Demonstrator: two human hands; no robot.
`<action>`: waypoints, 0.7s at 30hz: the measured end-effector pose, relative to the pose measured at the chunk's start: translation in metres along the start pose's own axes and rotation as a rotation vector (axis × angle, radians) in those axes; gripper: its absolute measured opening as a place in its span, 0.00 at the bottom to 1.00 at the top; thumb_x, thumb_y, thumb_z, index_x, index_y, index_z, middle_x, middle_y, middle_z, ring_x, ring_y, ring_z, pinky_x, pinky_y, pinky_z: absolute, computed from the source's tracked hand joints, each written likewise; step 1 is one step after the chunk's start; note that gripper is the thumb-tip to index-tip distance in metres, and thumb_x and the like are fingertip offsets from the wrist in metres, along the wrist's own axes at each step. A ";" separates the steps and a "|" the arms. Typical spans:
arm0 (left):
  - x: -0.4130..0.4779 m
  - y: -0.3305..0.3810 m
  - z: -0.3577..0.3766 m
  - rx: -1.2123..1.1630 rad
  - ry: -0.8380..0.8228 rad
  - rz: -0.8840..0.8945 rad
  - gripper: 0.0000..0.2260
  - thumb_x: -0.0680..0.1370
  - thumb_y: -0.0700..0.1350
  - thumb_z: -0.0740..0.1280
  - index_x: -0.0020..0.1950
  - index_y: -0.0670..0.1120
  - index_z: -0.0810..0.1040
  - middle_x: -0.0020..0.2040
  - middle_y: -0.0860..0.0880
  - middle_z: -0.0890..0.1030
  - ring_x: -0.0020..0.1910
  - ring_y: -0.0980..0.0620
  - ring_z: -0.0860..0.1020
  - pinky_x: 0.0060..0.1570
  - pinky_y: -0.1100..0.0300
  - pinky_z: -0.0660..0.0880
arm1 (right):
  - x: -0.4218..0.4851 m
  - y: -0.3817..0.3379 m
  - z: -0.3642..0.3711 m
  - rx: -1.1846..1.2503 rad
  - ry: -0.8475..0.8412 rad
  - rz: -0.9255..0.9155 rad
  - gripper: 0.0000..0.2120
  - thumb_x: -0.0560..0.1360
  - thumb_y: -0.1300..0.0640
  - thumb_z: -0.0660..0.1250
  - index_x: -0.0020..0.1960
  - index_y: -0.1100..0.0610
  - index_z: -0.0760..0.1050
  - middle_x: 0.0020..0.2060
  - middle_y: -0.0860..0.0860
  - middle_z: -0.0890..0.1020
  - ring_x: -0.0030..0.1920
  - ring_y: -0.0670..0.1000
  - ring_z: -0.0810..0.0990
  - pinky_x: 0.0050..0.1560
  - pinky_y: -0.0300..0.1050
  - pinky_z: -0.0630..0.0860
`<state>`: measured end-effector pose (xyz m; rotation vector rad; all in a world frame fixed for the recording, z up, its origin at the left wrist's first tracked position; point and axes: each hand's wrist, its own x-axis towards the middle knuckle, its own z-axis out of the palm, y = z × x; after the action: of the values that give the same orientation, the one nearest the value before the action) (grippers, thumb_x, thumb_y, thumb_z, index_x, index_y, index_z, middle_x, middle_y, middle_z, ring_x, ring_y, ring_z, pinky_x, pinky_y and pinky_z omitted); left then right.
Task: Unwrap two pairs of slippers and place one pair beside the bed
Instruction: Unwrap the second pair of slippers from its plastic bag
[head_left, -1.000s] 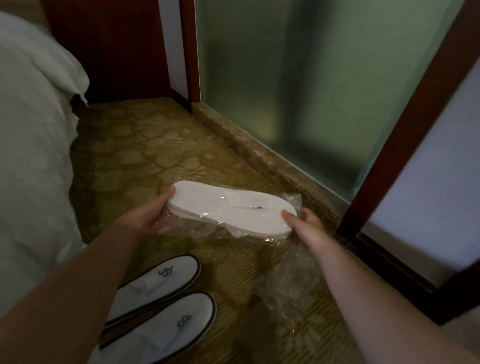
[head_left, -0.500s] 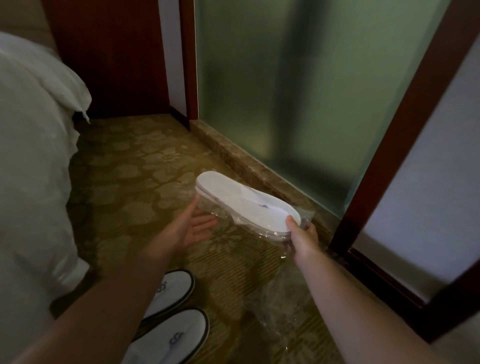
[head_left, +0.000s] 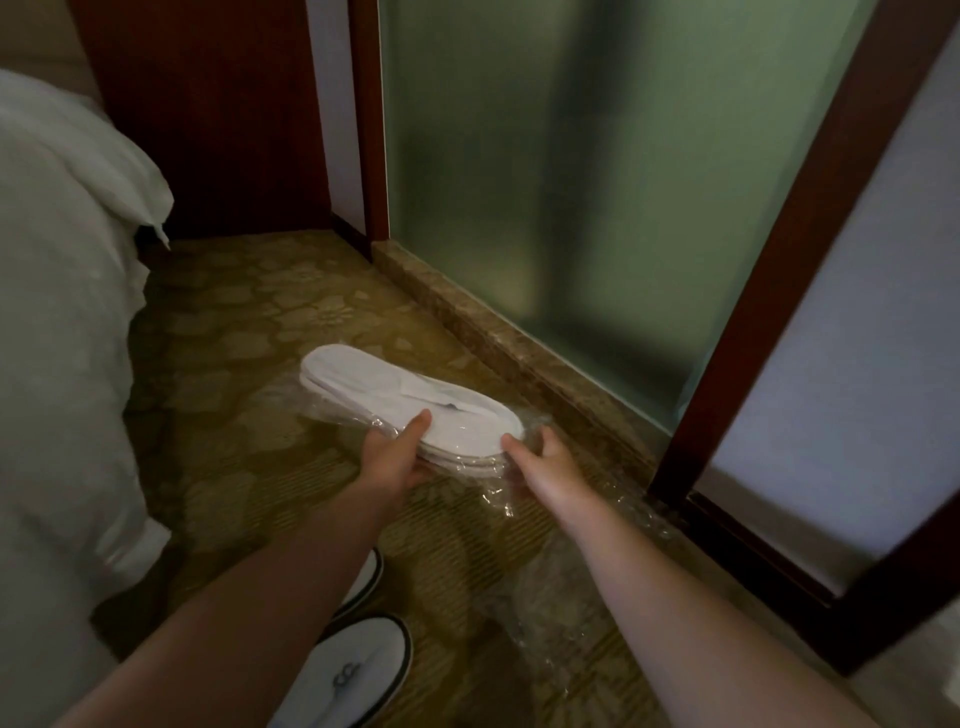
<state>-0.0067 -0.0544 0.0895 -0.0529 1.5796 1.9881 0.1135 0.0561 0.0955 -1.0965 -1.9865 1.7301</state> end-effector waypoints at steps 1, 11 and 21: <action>-0.001 0.001 0.000 -0.007 0.016 0.005 0.24 0.76 0.43 0.68 0.69 0.40 0.67 0.65 0.40 0.76 0.60 0.41 0.78 0.34 0.56 0.77 | -0.001 0.000 0.000 -0.074 0.023 -0.058 0.32 0.76 0.50 0.64 0.75 0.55 0.55 0.72 0.54 0.67 0.69 0.58 0.70 0.65 0.54 0.71; 0.001 0.003 -0.005 -0.030 0.135 0.040 0.23 0.76 0.44 0.67 0.69 0.39 0.67 0.65 0.39 0.76 0.62 0.41 0.77 0.44 0.55 0.76 | -0.011 0.002 0.006 -1.021 0.043 -0.814 0.26 0.68 0.39 0.68 0.58 0.54 0.69 0.57 0.49 0.73 0.55 0.47 0.70 0.55 0.39 0.68; 0.008 0.000 -0.006 -0.053 0.122 0.033 0.24 0.76 0.45 0.67 0.70 0.39 0.67 0.65 0.38 0.76 0.61 0.41 0.78 0.31 0.59 0.76 | -0.007 0.010 0.013 -1.068 0.165 -0.984 0.07 0.73 0.53 0.65 0.44 0.56 0.79 0.42 0.51 0.82 0.44 0.53 0.79 0.42 0.44 0.73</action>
<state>-0.0151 -0.0567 0.0848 -0.1735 1.6131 2.0870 0.1133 0.0421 0.0854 -0.2423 -2.6388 0.0484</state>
